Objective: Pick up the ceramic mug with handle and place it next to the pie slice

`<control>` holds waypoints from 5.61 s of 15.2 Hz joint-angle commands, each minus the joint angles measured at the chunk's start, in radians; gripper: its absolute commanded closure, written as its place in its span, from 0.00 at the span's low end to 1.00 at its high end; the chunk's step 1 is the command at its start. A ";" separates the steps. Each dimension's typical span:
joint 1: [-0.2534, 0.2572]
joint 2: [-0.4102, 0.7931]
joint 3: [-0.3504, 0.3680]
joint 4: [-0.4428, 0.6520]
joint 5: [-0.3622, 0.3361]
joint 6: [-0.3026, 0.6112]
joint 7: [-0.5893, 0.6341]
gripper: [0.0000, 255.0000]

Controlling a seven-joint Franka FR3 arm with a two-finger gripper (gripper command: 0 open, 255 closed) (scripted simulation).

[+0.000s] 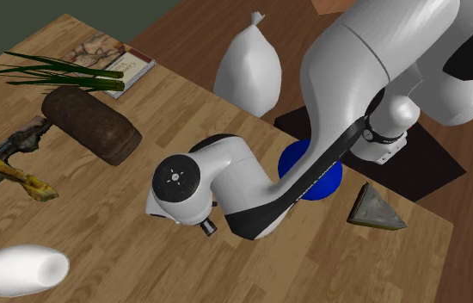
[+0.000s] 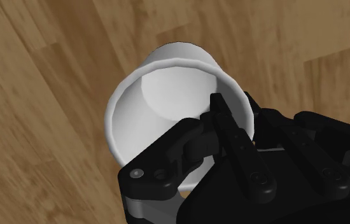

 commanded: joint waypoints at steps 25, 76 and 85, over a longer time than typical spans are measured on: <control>-0.002 -0.114 0.005 0.109 0.014 -0.223 -0.019 1.00; 0.382 -0.769 0.438 -0.468 0.182 -0.319 0.711 1.00; 0.397 -0.736 0.480 -0.530 0.183 -0.225 0.763 1.00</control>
